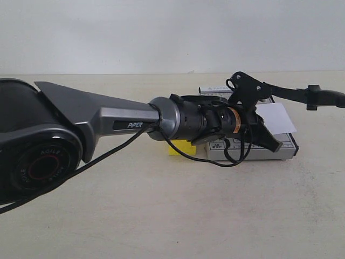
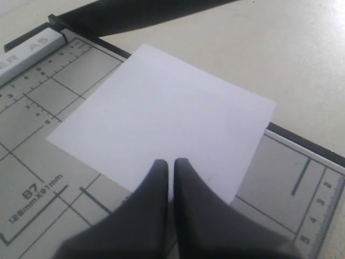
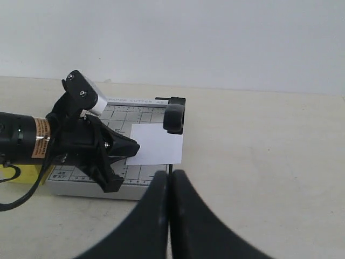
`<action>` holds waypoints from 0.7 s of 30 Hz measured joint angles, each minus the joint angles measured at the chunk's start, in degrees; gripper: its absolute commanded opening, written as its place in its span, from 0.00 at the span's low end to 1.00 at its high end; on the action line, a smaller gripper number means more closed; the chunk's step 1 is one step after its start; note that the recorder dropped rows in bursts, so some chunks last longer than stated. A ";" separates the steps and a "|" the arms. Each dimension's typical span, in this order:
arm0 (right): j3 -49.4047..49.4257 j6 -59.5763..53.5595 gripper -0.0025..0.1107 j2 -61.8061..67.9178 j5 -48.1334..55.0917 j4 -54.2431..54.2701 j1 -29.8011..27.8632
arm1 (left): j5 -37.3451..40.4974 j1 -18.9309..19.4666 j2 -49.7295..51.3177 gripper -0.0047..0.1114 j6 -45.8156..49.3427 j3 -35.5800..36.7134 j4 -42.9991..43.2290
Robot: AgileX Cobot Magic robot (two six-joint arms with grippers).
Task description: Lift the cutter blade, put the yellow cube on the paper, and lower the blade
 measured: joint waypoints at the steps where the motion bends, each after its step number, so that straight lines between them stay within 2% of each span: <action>1: 0.00 0.00 0.02 0.00 0.00 0.00 0.00 | -0.09 0.00 0.00 0.08 0.00 0.00 0.00; 21: 0.00 0.00 0.02 0.00 -0.35 0.00 0.00 | -3.19 -1.25 1.17 0.08 0.00 -0.38 2.73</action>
